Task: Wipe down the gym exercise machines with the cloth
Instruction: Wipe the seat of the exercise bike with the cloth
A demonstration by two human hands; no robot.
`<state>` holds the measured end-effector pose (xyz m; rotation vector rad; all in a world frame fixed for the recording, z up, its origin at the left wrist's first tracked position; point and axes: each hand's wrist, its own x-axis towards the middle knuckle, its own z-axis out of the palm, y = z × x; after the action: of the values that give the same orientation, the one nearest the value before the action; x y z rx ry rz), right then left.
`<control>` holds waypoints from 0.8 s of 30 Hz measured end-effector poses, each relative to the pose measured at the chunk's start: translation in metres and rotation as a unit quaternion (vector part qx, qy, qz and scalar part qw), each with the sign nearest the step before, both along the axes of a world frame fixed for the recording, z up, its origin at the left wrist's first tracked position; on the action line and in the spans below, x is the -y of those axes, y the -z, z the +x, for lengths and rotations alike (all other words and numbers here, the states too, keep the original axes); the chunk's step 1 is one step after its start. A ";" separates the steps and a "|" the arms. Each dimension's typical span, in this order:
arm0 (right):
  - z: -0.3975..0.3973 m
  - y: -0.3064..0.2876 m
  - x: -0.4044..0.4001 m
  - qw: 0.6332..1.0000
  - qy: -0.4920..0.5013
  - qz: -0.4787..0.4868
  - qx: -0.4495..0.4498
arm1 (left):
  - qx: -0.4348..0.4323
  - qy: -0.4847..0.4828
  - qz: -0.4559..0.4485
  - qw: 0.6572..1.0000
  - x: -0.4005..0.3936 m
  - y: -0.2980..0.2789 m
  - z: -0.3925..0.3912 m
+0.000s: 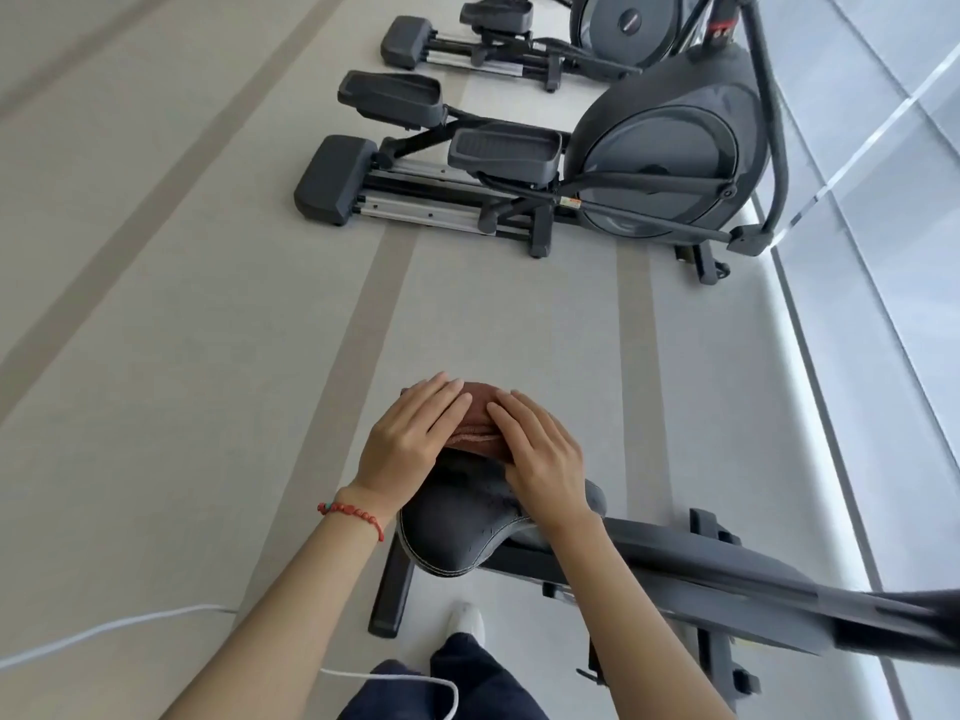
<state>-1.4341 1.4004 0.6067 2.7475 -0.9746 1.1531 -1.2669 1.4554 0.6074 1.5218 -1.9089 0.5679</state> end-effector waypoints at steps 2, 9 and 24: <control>0.005 0.002 0.006 1.000 0.006 0.012 -0.011 | -0.003 -0.002 0.005 1.000 0.007 0.003 0.003; 0.020 0.007 0.013 0.990 0.030 0.112 -0.082 | -0.014 0.013 0.045 0.999 0.023 0.013 0.014; 0.024 0.021 -0.025 0.981 0.098 0.145 -0.082 | -0.072 0.037 0.146 0.986 -0.010 0.026 0.008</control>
<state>-1.4104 1.4258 0.5853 2.8140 -1.4529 0.7988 -1.2586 1.4649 0.5818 1.6138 -1.9902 0.1450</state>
